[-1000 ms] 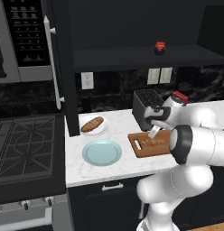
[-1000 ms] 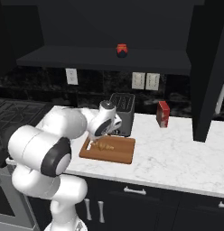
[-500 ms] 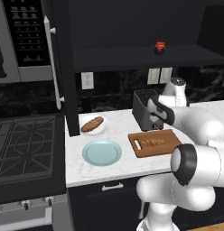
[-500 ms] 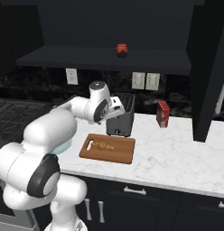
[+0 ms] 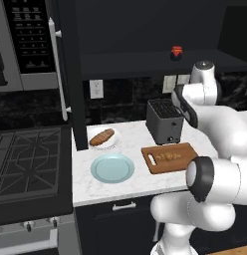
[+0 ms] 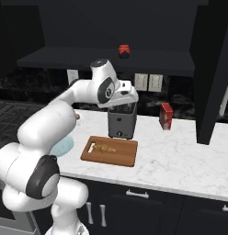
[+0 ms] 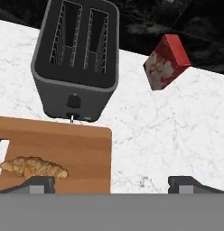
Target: From the different types of pastries on the counter, select a croissant and place it on the cutting board. Then retrieve a jar of jam from the cabinet and place it alongside the croissant on the cutting board.
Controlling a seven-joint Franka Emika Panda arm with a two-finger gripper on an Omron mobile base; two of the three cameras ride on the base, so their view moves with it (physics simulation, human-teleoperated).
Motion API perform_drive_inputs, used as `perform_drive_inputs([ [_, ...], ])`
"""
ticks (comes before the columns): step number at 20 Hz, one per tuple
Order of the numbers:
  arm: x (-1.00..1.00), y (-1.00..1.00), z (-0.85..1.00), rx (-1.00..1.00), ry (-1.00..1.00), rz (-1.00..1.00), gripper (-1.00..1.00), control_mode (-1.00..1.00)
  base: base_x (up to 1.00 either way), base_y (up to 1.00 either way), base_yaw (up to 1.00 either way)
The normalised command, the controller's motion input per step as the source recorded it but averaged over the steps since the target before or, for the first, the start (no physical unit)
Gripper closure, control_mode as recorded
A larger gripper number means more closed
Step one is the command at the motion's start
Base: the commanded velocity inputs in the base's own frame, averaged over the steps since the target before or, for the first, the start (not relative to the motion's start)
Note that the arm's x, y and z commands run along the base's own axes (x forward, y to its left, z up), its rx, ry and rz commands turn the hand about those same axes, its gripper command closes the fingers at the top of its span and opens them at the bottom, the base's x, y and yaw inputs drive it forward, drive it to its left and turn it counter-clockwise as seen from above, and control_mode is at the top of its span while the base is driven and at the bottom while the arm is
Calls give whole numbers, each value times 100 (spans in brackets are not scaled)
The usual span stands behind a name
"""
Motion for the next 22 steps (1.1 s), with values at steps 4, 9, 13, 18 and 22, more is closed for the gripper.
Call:
perform_drive_inputs([
  [4, -15, -33, 88, 0, -18, -19, -100, -100, 0, 0, 0],
  [9, -22, -19, 81, 2, -26, -8, -100, -100, 0, 0, 0],
  [13, -71, -28, 62, 7, -40, -3, -100, -100, 0, 0, 0],
  [18, -61, -11, 28, 1, -31, -2, -100, -100, 0, 0, 0],
  [22, -15, 3, 51, 0, -24, -1, -100, -100, 0, 0, 0],
])
